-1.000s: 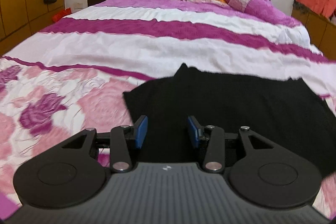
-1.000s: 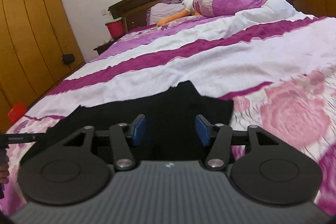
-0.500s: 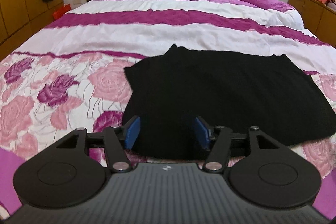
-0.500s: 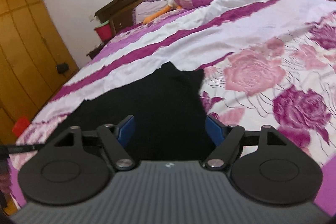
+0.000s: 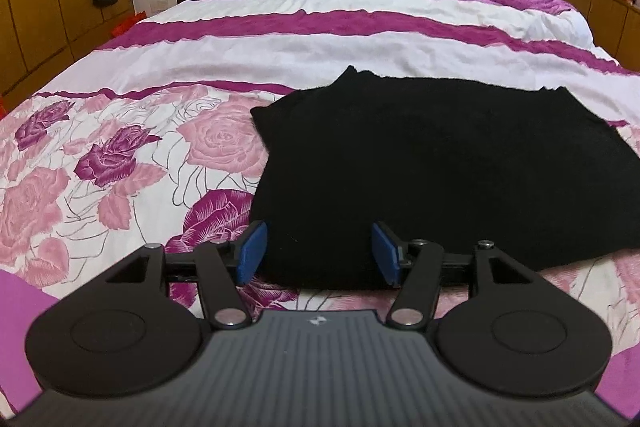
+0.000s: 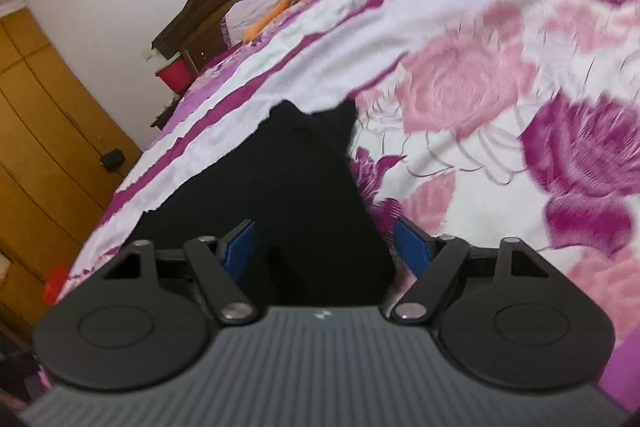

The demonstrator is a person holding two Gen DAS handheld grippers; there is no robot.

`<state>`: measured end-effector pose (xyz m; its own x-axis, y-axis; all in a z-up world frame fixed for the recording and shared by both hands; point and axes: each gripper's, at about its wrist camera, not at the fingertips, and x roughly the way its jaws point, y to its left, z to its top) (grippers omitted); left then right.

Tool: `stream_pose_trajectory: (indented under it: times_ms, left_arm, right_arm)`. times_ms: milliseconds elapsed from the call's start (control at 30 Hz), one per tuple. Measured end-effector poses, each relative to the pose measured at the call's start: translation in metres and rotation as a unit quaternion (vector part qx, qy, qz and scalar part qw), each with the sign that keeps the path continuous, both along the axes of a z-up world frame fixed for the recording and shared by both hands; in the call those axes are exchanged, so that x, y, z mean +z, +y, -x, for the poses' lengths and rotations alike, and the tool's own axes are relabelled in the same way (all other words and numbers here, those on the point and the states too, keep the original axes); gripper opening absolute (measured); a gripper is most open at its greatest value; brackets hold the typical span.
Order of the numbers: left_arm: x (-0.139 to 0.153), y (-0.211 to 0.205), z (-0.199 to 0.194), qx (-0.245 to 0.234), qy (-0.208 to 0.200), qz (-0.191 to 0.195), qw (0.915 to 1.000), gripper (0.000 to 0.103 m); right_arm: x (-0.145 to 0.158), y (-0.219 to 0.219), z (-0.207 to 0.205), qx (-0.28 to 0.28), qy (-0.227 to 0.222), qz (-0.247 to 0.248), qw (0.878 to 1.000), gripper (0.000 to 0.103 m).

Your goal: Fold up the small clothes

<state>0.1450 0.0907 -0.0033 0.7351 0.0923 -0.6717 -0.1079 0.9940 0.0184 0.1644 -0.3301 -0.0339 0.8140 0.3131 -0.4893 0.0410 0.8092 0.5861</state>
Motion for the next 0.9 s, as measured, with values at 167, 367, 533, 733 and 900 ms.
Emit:
stream_pose_trajectory:
  times_ms: [167, 367, 533, 733, 900]
  left_arm:
    - [-0.006, 0.003, -0.004, 0.001, -0.001, -0.002, 1.0000, 0.064]
    - [-0.010, 0.001, -0.007, 0.008, -0.003, -0.004, 1.0000, 0.066]
    - [-0.012, -0.001, -0.007, 0.017, -0.008, -0.002, 0.9998, 0.066]
    - [-0.014, -0.003, -0.006, 0.019, -0.012, -0.006, 0.9997, 0.067]
    - [-0.016, -0.001, -0.004, 0.016, -0.018, -0.004, 0.9997, 0.067]
  right_arm:
    - [-0.007, 0.014, -0.014, 0.025, -0.019, -0.025, 0.999, 0.077]
    - [-0.018, 0.034, -0.031, 0.032, -0.042, -0.031, 0.998, 0.077]
    - [-0.023, 0.036, -0.031, 0.029, -0.061, -0.028, 0.997, 0.076]
    - [-0.029, 0.026, -0.027, 0.009, -0.081, -0.083, 0.993, 0.074]
    - [-0.029, 0.026, -0.024, 0.001, -0.076, -0.088, 0.993, 0.060]
